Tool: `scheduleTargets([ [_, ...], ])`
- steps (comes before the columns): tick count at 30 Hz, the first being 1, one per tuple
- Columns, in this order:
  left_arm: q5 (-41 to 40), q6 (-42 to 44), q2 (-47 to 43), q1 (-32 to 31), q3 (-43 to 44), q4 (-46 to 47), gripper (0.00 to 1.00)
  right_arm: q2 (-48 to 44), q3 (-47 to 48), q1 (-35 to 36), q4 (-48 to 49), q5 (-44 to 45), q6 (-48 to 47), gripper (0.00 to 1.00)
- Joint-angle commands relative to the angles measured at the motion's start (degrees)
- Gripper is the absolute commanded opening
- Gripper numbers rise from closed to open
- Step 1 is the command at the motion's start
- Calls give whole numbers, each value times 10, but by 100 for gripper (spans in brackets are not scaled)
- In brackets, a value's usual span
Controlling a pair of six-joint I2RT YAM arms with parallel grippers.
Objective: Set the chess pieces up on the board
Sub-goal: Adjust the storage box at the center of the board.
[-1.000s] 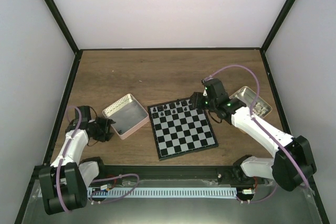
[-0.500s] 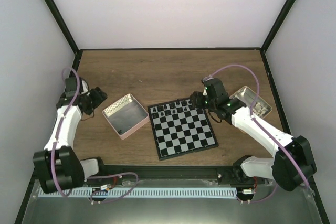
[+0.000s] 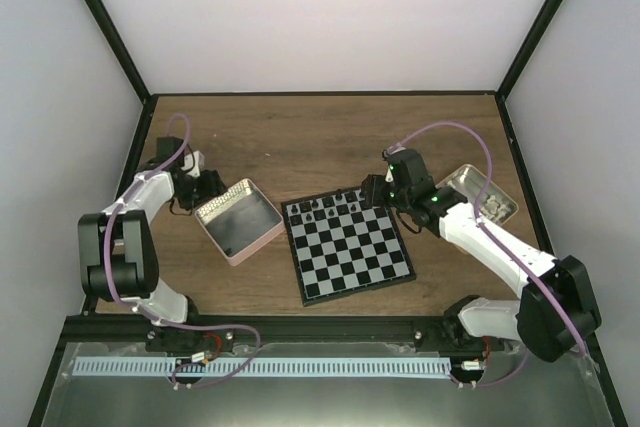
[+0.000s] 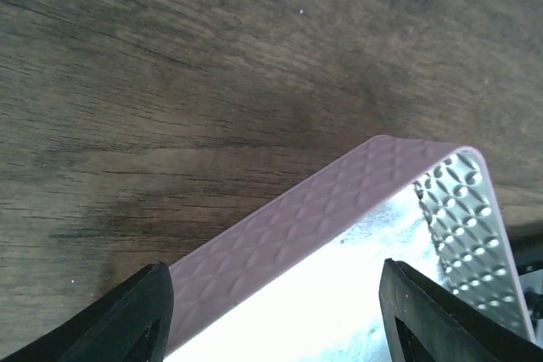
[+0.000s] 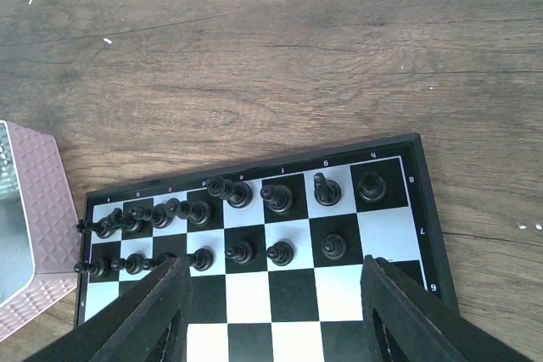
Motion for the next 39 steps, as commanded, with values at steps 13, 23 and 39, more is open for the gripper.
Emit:
scheduleTargets([
  [13, -97, -41, 29, 0, 2, -24, 36, 9, 20, 3, 3, 11, 4, 56],
  [23, -151, -146, -26, 2, -48, -26, 16, 11, 27, 2, -3, 6, 4, 56],
  [39, -66, -357, -241, 1, -216, -2, 16, 13, 33, 3, -1, -5, 4, 56],
])
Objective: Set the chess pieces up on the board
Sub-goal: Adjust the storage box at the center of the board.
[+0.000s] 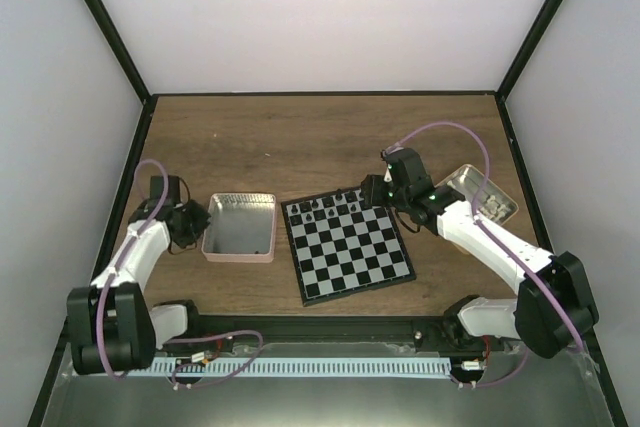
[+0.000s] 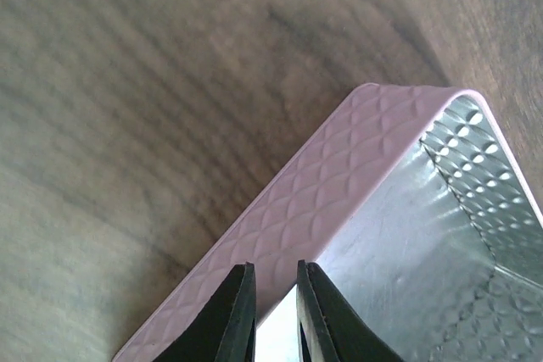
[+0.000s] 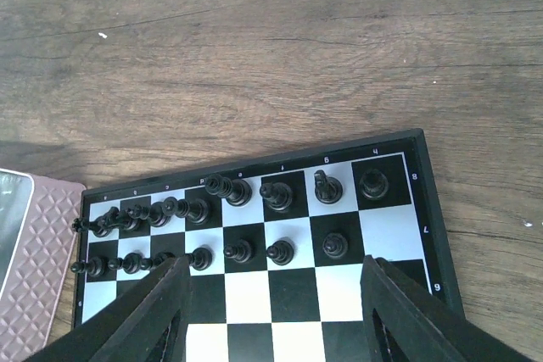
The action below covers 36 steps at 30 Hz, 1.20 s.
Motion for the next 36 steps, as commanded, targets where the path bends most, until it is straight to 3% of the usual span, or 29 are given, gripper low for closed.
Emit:
scheduleTargets([
  [1, 32, -86, -60, 1, -43, -9, 16, 1, 29, 3, 1, -5, 1, 56],
  [7, 60, -85, -107, 1, -50, -23, 26, 6, 35, 3, -4, -11, 4, 56],
  [13, 30, -27, -115, 0, -24, -59, 50, 11, 38, 3, -11, -17, 15, 56],
  [16, 38, 3, -90, 1, -13, -56, 54, 11, 37, 3, -12, -7, 22, 57],
  [25, 38, 55, 12, 1, 34, -53, 54, 12, 18, 3, 14, 35, 39, 57],
  [36, 30, 70, 50, 0, 48, -42, 42, 24, 5, 3, 22, 34, 53, 57],
])
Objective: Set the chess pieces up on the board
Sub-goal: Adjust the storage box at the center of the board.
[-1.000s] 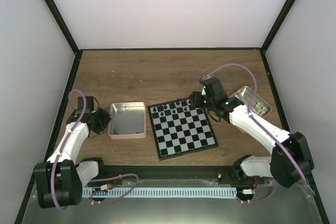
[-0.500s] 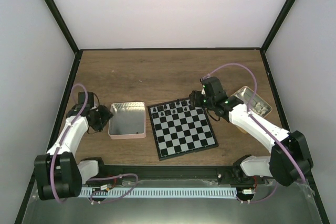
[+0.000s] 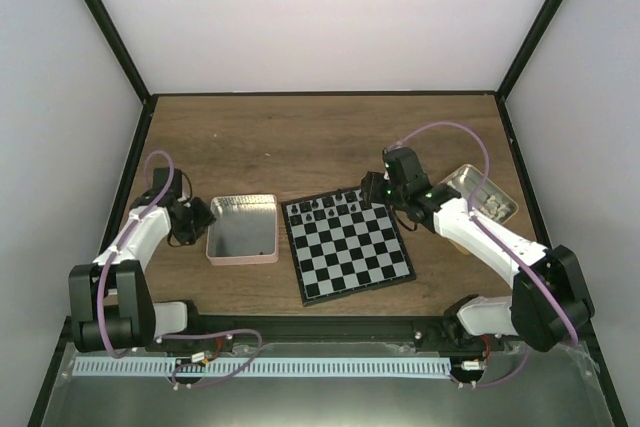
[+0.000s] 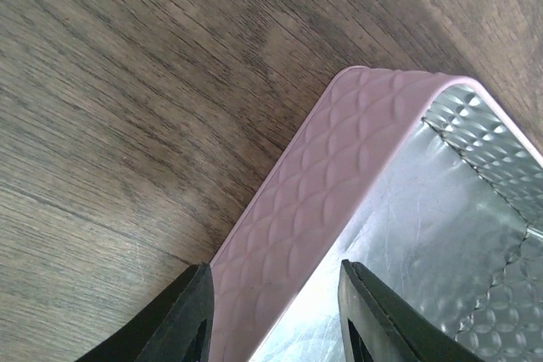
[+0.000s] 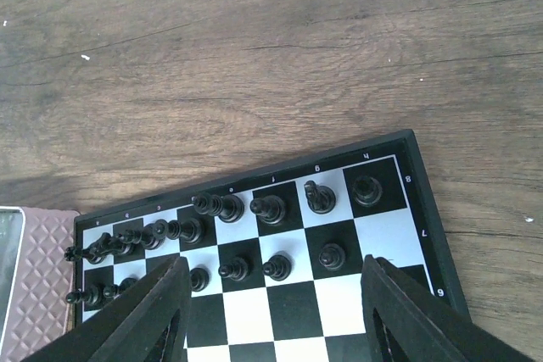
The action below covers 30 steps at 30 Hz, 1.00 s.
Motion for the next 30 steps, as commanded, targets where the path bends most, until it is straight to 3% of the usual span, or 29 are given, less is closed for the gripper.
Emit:
scheduleTargets([
  [1, -5, 18, 20, 1, 23, 7, 41, 3, 0, 3, 10, 20, 13, 57],
  [15, -47, 31, 71, 3, 45, 12, 25, 3, -12, 2, 34, 98, 56, 57],
  [18, -81, -12, 72, 19, 35, 30, 17, 11, -10, -3, 43, 115, 70, 57],
  [23, -33, -96, 61, 28, 3, 78, 14, 58, 29, -11, 18, 127, 103, 57],
  [26, 16, -139, 56, 29, -17, 102, 13, 90, 62, -12, -24, 145, 134, 56],
  [30, 42, -149, 51, 29, -30, 91, 28, 93, 55, -12, -45, 166, 155, 56],
])
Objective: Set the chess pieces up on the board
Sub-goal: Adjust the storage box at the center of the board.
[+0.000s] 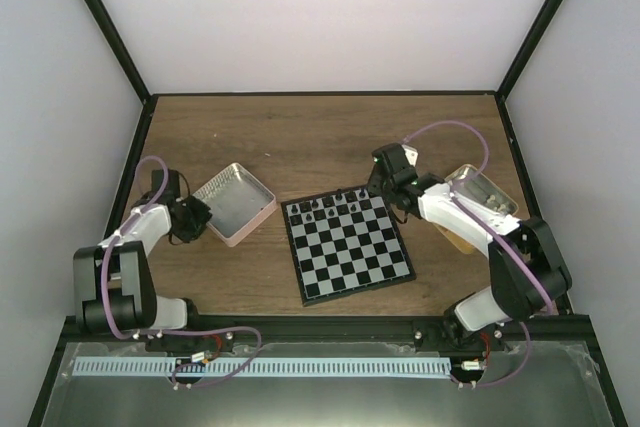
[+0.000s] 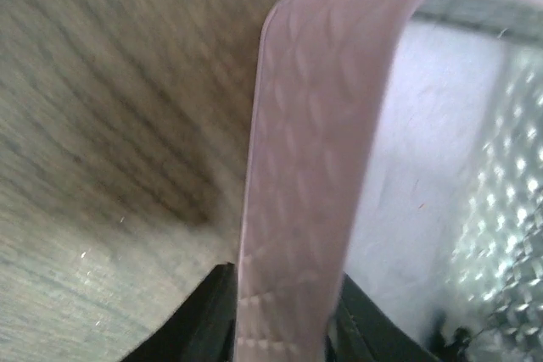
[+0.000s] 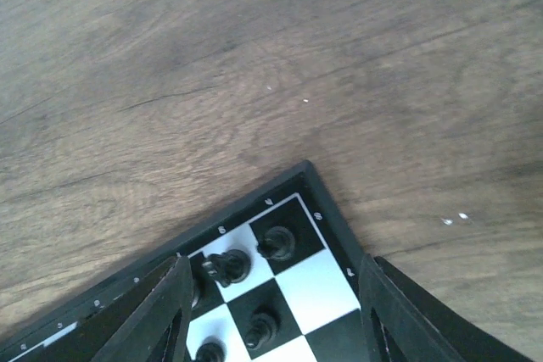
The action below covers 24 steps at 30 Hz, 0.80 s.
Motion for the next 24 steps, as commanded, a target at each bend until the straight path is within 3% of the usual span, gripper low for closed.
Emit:
scheduleTargets([
  [1, 44, -35, -7, 3, -20, -13, 32, -12, 4, -3, -25, 42, 39, 56],
  [5, 14, 12, -29, 3, 9, -73, 53, -28, -14, -24, -10, 4, 26, 56],
  [10, -41, 164, -38, 3, 104, -98, 78, -17, 8, -53, -3, -7, -37, 56],
  [17, -21, 333, 76, -2, 247, -118, 83, -21, 6, -80, 56, -48, -151, 56],
  [24, -28, 416, 123, -3, 268, -103, 84, -25, -11, -83, 86, -64, -186, 56],
])
